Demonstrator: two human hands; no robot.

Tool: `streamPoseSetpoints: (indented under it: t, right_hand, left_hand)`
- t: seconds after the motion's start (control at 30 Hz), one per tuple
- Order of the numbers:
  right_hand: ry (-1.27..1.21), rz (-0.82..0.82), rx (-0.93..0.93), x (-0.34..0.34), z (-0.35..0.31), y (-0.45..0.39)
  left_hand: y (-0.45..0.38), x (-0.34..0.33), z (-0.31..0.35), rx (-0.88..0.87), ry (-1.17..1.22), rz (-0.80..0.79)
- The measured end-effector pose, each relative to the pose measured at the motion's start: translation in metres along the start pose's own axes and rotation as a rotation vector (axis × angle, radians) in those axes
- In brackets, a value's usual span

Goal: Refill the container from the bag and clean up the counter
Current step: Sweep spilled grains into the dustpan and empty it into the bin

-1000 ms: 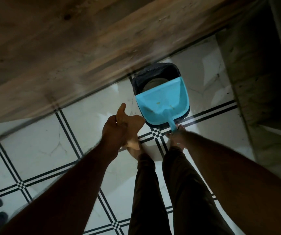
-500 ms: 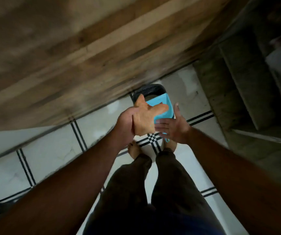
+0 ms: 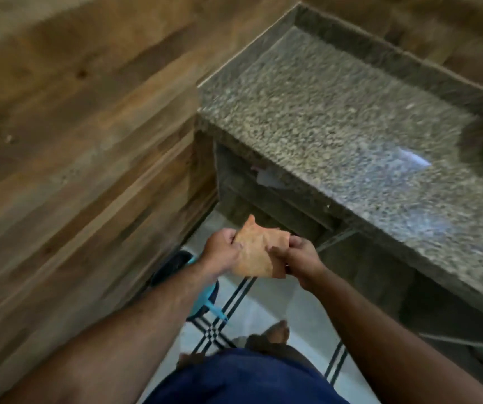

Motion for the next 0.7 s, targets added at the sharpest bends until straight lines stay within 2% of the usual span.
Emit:
streamPoseSetpoints:
  t: [0.07, 0.2, 0.3, 0.43, 0.5, 0.57, 0.63, 0.7]
  right_hand:
    - [0.004, 0.102, 0.053, 0.037, -0.017, 0.014]
    - [0.020, 0.292, 0.233, 0.111, -0.076, 0.036]
    - [-0.080, 0.350, 0.351, 0.157, -0.127, 0.044]
    - [-0.092, 0.403, 0.286, 0.196, -0.160, 0.029]
    - [0.179, 0.592, 0.288, 0.210, -0.165, 0.021]
    - [0.603, 0.671, 0.335, 0.206, -0.168, 0.016]
    - [0.963, 0.585, 0.365, 0.196, -0.165, 0.004]
    - [1.176, 0.466, 0.352, 0.188, -0.156, -0.008]
  left_hand:
    - [-0.011, -0.016, 0.043, -0.061, -0.064, -0.036]
    - [-0.041, -0.041, 0.144, -0.281, -0.128, 0.077]
    - [-0.069, -0.055, 0.213, -0.380, -0.092, 0.146]
    - [-0.105, -0.065, 0.266, -0.404, -0.209, 0.223]
    - [-0.118, -0.075, 0.268, -0.425, -0.469, 0.186]
    - [-0.128, -0.092, 0.261, -0.525, -0.790, 0.049]
    - [-0.139, -0.110, 0.245, -0.638, -0.991, -0.140]
    - [-0.146, -0.120, 0.233, -0.692, -1.122, -0.255]
Point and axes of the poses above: each hand's wrist, its own y-axis away from the middle knuckle, its own x-axis out of the back of the hand, z = x × y, the point moved 6 cm from there along -y, towards the middle knuckle, and after that the axes turned 8 degrees about -x, right-handed, at the moved point
